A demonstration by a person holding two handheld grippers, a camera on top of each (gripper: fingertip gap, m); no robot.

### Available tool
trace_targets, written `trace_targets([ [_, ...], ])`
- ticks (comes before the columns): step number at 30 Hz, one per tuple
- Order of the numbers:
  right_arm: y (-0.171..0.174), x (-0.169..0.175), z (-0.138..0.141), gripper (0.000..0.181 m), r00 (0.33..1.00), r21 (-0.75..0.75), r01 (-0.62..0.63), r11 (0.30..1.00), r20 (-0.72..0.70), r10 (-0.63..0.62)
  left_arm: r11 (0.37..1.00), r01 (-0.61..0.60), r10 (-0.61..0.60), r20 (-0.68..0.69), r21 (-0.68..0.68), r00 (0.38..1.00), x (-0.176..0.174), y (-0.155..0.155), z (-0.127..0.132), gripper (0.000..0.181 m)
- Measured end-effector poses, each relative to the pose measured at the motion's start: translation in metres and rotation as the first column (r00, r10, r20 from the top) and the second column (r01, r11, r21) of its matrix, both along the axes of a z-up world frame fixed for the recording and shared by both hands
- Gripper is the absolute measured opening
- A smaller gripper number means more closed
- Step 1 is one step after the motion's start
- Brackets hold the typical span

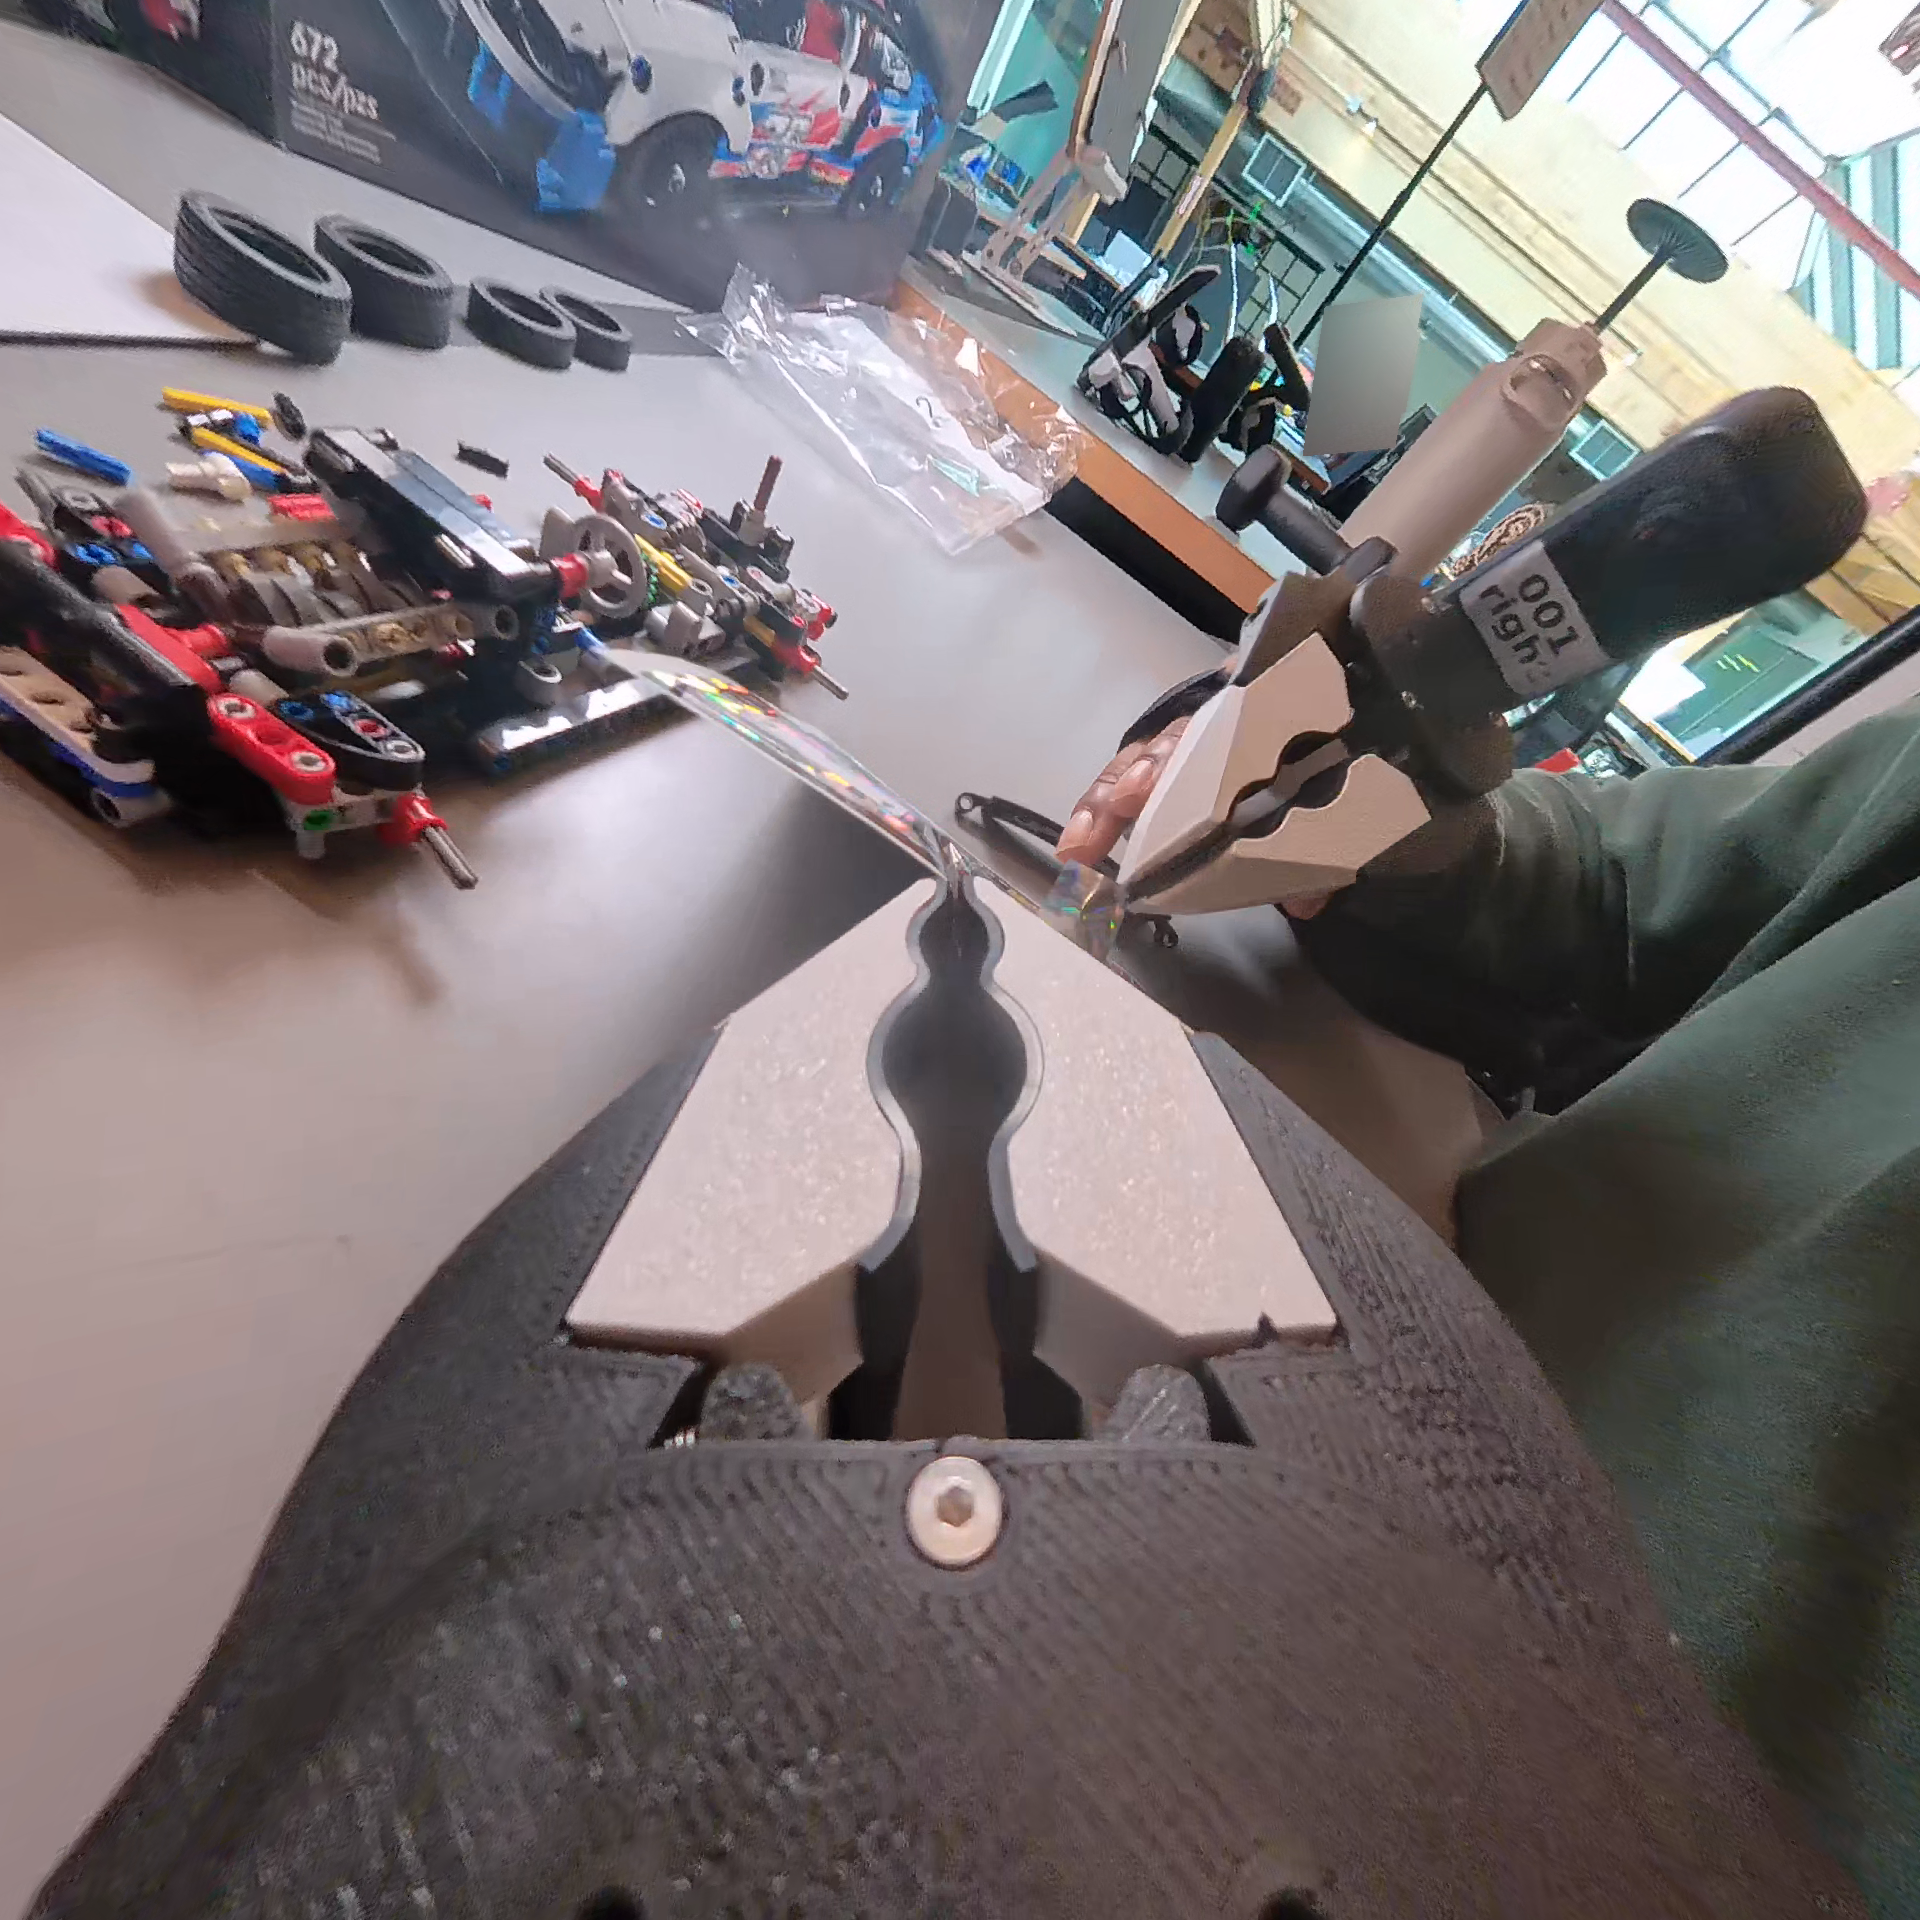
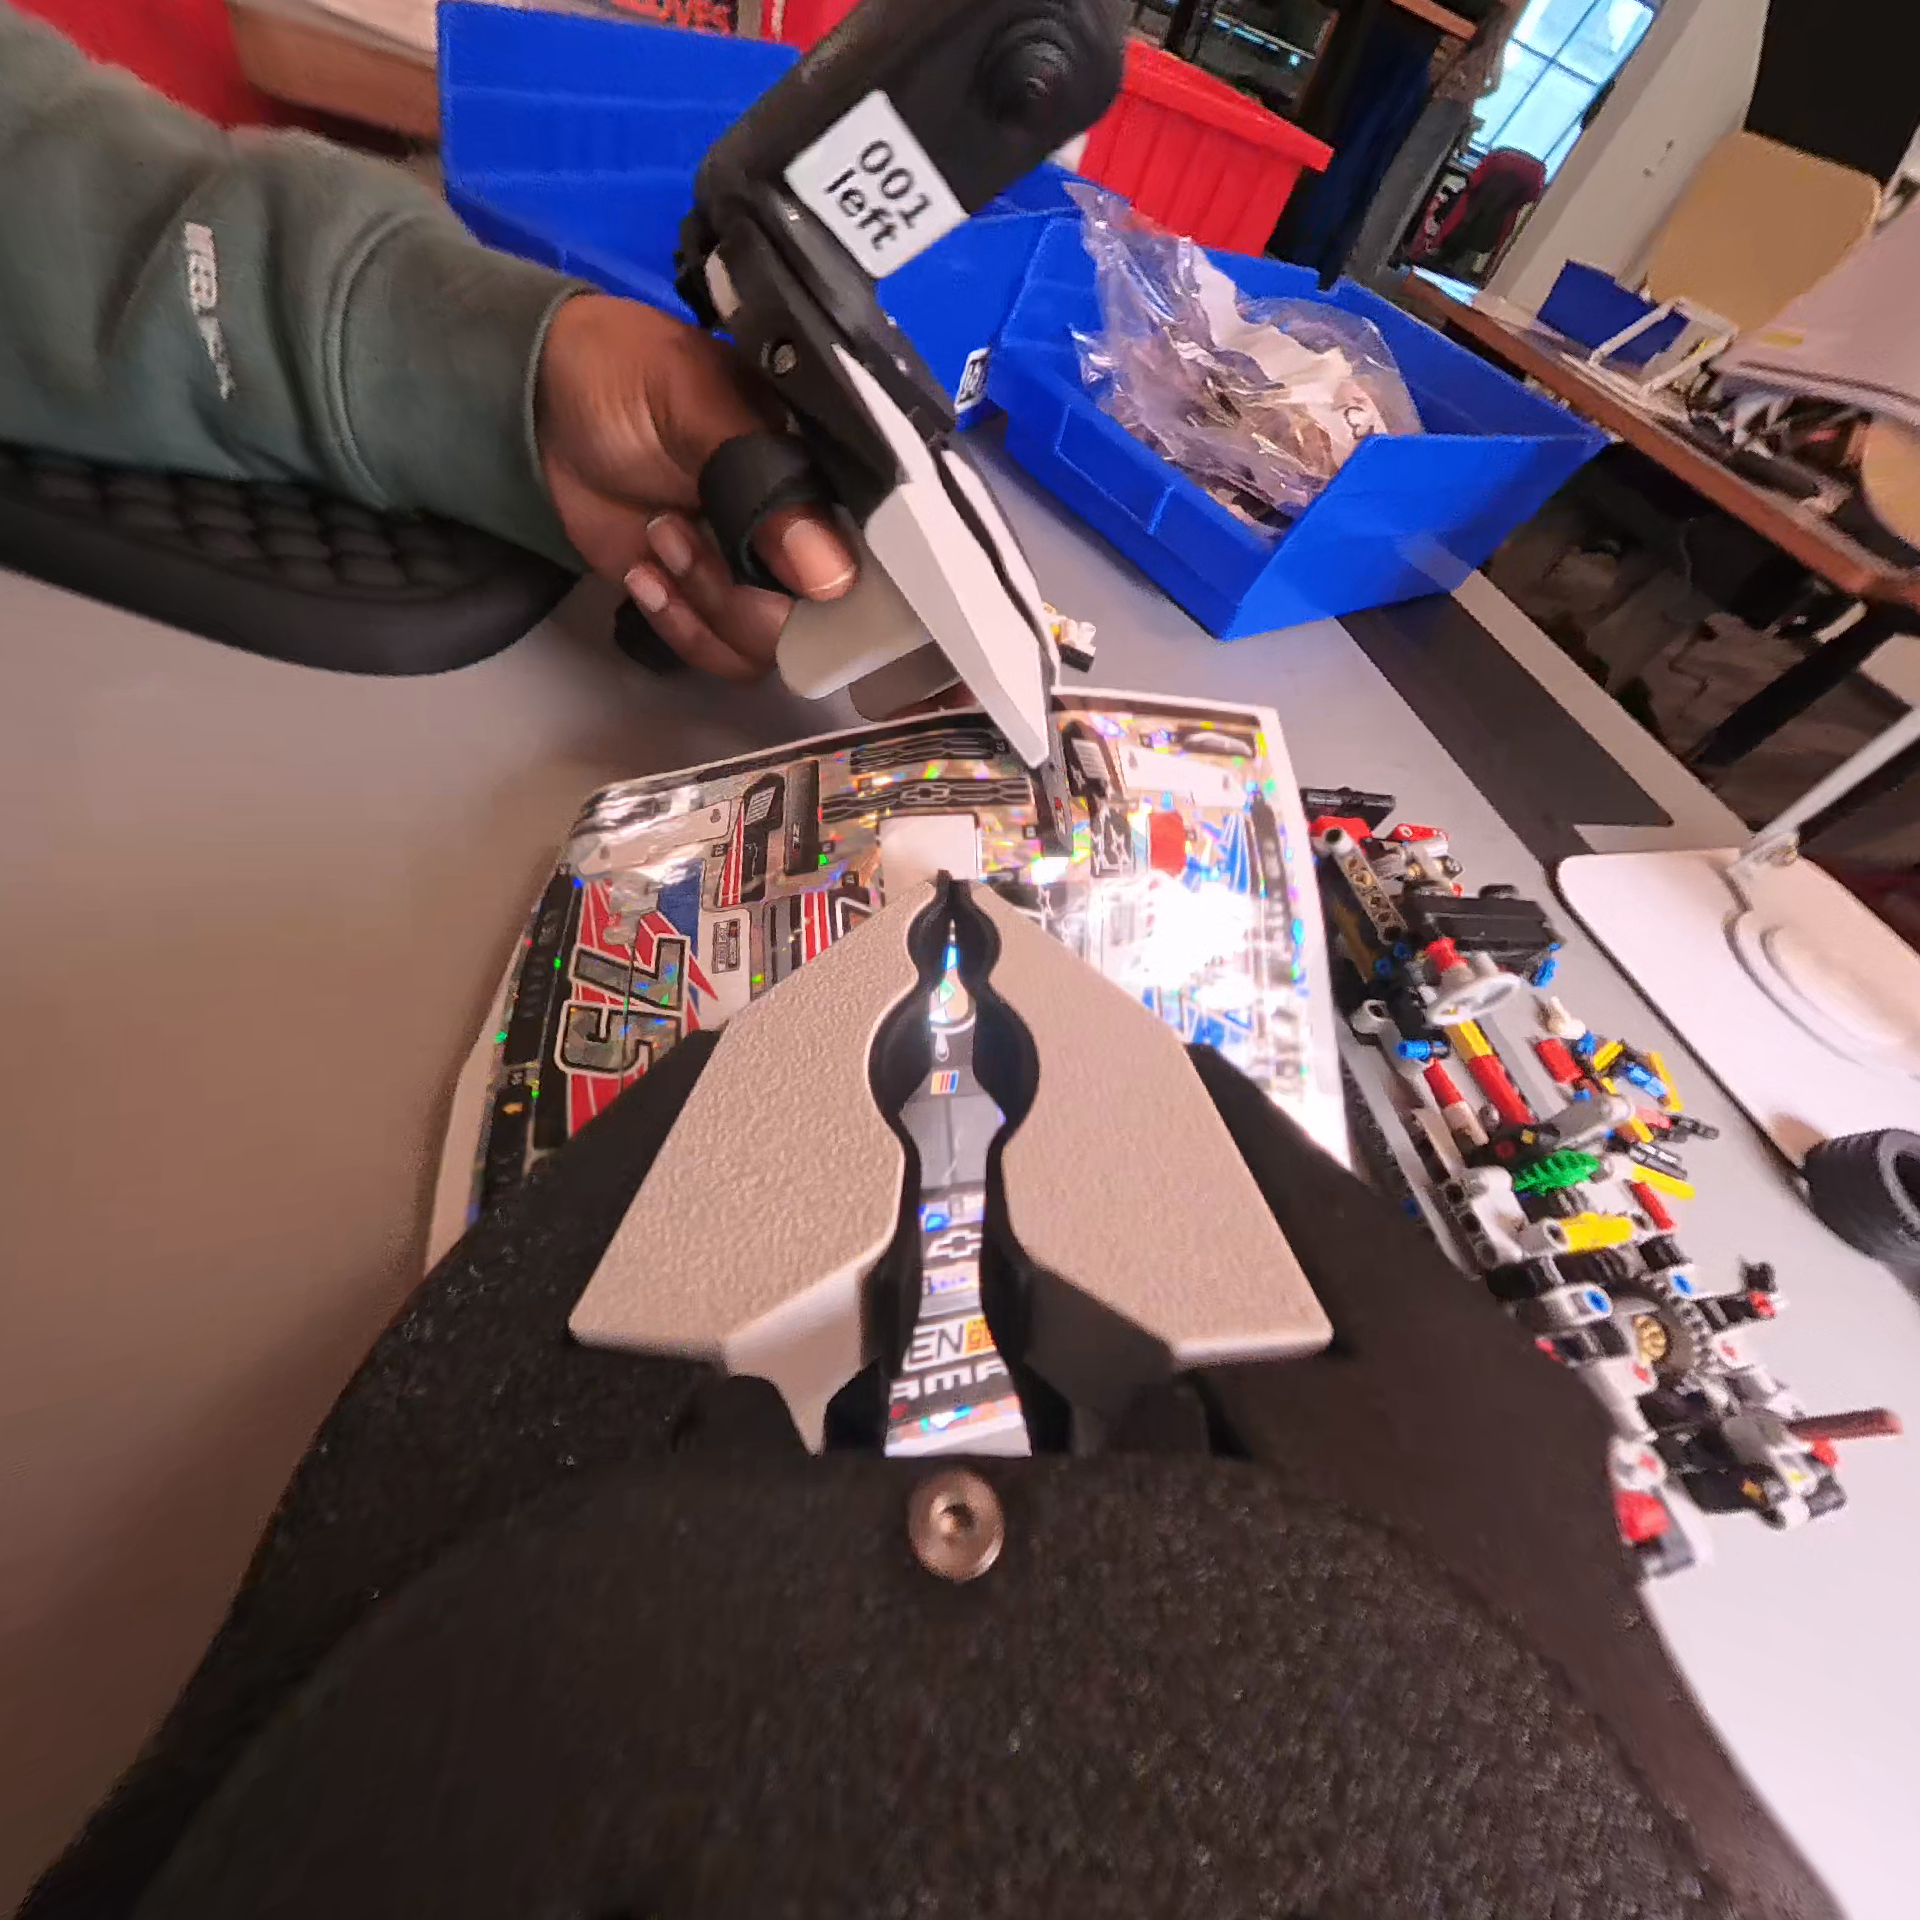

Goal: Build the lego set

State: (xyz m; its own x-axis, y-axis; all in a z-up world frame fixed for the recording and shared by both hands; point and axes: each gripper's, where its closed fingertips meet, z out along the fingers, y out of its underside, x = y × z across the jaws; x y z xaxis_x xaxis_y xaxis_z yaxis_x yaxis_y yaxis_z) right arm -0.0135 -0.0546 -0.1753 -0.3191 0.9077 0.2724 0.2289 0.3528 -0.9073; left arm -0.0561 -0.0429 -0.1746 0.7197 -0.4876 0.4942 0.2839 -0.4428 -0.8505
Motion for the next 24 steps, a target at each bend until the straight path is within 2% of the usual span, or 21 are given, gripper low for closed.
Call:
trace_targets([
  [1, 0.002, 0.000, 0.001, 0.000, 1.000, -0.032, 0.007, 0.999, 0.002, -0.007, 1.000, -0.003, 0.003, -0.004, 0.019, 1.000, -0.001, 0.000, 0.003, 0.000],
  [5, 0.006, 0.000, 0.008, 0.000, 1.000, -0.125, 0.022, 0.992, -0.003, -0.022, 0.996, -0.003, 0.006, -0.030, 0.090, 1.000, -0.003, -0.002, 0.012, 0.000],
  [11, 0.004, 0.001, 0.013, 0.000, 1.000, -0.146, 0.013, 0.989, -0.015, -0.016, 0.987, 0.008, -0.001, -0.045, 0.159, 0.999, -0.005, -0.004, 0.021, 0.000],
  [24, 0.010, 0.000, 0.015, 0.000, 1.000, -0.339, 0.007, 0.941, 0.025, 0.002, 0.986, 0.033, -0.021, -0.070, 0.162, 0.997, -0.008, -0.004, 0.015, 0.000],
])
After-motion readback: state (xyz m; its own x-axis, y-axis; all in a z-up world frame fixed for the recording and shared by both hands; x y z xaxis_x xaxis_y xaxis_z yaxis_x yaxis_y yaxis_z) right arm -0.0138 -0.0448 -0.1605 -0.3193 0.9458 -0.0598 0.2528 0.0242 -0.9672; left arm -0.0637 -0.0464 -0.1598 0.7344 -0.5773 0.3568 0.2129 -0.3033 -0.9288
